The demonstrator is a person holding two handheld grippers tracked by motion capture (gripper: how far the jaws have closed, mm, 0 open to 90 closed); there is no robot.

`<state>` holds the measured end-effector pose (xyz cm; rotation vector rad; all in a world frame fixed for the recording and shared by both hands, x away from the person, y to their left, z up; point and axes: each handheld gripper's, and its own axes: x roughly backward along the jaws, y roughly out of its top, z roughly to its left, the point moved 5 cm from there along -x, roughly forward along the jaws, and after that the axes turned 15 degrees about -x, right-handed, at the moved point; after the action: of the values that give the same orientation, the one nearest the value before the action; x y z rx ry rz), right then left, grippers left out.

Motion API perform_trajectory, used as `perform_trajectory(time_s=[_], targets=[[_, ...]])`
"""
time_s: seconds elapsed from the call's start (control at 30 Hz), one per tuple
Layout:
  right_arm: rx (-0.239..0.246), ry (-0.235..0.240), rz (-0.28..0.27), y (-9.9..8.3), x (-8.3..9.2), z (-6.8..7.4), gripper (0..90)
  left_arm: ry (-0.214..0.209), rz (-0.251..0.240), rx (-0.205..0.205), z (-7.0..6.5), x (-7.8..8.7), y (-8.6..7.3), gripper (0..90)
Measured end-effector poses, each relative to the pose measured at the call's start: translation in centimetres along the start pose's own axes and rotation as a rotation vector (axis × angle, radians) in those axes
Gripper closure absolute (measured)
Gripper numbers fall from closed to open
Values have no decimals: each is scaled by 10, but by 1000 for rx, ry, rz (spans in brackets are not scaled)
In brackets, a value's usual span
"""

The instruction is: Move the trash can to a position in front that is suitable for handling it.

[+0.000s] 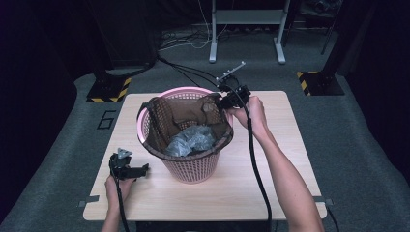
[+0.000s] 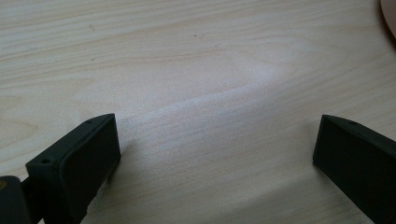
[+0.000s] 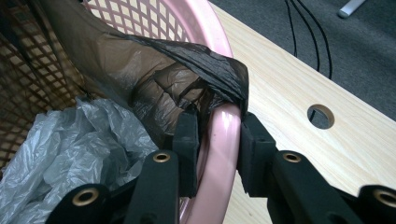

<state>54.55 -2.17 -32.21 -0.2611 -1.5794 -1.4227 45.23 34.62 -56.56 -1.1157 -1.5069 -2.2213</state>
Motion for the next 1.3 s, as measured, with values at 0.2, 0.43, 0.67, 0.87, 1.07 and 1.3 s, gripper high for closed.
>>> perform_trajectory(time_s=[0.2,0.43,0.67,0.87,1.07,1.3], targets=[[-15,-8,-9,1,1,-9,720,-1,0,-1,0,0,0,5],[-52,-26,-17,3,3,-28,725,0,-1,0,0,0,0,5],[-72,-46,-25,6,4,-43,730,0,0,4,0,0,0,4],[-96,-58,-31,10,3,-56,734,-2,1,0,0,0,0,5],[-118,-62,-38,16,1,-71,739,-1,1,0,0,0,0,5],[-150,-79,-46,20,0,-84,741,-1,1,2,0,0,0,5]])
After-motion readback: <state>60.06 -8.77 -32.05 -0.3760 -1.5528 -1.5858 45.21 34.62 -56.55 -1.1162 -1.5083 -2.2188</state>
